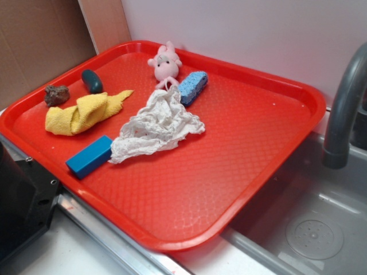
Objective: Grab the rock.
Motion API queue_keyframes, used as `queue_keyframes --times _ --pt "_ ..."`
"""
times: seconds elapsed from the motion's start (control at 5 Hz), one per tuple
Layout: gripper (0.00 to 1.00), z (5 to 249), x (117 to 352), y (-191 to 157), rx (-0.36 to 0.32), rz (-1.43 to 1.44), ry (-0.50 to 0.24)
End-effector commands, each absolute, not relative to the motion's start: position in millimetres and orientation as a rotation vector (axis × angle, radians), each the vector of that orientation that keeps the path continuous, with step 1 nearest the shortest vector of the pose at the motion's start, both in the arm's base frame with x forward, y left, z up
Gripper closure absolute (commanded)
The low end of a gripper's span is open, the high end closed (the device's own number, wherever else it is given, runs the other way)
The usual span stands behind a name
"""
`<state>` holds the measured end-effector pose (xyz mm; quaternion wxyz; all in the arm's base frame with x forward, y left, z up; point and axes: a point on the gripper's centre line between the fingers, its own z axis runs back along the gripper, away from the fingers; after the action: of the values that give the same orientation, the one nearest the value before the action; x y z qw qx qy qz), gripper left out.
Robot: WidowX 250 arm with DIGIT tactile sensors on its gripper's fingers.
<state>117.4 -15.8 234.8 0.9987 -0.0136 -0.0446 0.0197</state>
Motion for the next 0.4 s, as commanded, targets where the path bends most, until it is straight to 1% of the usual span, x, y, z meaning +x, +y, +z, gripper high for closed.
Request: queue_keyframes --times 0.0,0.2 --pt "0.0 145 177 88 0.048 0.458 0.042" --pt "0.0 122 184 110 0.098 0.715 -0.084"
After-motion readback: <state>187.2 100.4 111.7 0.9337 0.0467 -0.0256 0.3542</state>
